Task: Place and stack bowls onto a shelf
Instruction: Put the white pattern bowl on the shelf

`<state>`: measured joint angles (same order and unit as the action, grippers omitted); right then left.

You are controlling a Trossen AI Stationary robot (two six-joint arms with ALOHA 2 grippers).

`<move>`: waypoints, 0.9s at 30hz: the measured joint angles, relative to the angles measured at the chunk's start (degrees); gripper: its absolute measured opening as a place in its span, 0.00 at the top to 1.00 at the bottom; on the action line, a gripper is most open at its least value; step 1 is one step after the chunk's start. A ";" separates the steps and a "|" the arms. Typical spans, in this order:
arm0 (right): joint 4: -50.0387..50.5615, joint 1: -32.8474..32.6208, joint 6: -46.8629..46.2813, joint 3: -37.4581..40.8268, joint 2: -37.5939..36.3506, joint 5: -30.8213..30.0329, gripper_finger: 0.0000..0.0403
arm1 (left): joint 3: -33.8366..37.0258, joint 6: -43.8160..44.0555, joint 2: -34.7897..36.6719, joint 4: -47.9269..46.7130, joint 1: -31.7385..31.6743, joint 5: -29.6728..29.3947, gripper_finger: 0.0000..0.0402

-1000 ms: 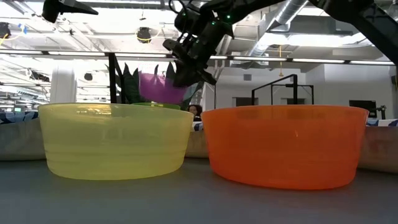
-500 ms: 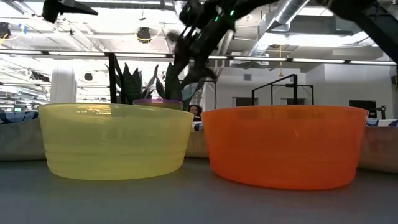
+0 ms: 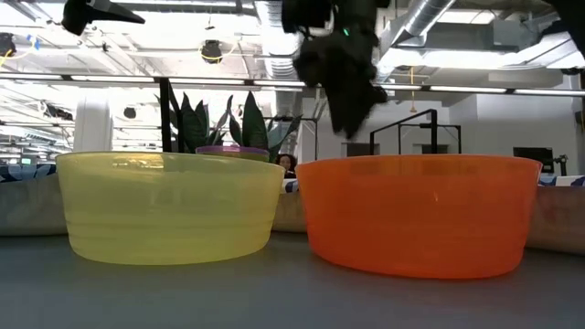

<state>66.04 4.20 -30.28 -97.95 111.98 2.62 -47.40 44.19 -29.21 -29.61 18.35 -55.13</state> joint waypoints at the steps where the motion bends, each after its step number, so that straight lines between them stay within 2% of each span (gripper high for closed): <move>1: -3.74 -0.59 -2.61 3.35 -1.10 0.74 0.48 | 0.00 0.01 0.00 -0.08 0.00 0.34 0.31; 4: -15.18 -0.79 -8.90 13.02 -6.65 1.56 0.48 | 0.00 0.04 0.01 -0.17 -0.01 0.43 0.31; 7: -21.75 -0.33 -12.08 21.74 -11.60 1.55 0.48 | 0.00 0.12 0.01 -0.17 -0.01 0.42 0.31; 12: -31.95 -1.21 -14.75 32.78 -13.99 2.43 0.48 | 0.00 1.61 0.02 -0.97 -0.01 0.48 0.31; 18: -38.77 -4.31 -13.68 37.02 -12.13 3.27 0.48 | 0.00 4.18 0.02 -2.63 -0.02 0.46 0.31; 22: -39.03 -5.24 -12.98 37.05 -10.44 3.45 0.49 | 0.00 5.84 0.01 -3.38 -0.01 0.33 0.31; 25: -37.80 -5.37 -13.03 37.16 -9.36 3.65 0.53 | 0.00 6.52 0.00 -3.59 -0.01 0.06 0.31; 27: -37.80 -5.34 -13.43 37.04 -9.32 3.69 0.60 | 0.00 6.57 -0.02 -3.58 -0.02 -0.07 0.31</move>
<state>28.24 -1.14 -43.71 -60.90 102.66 6.31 -47.40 50.76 -29.23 -33.19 18.33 -55.20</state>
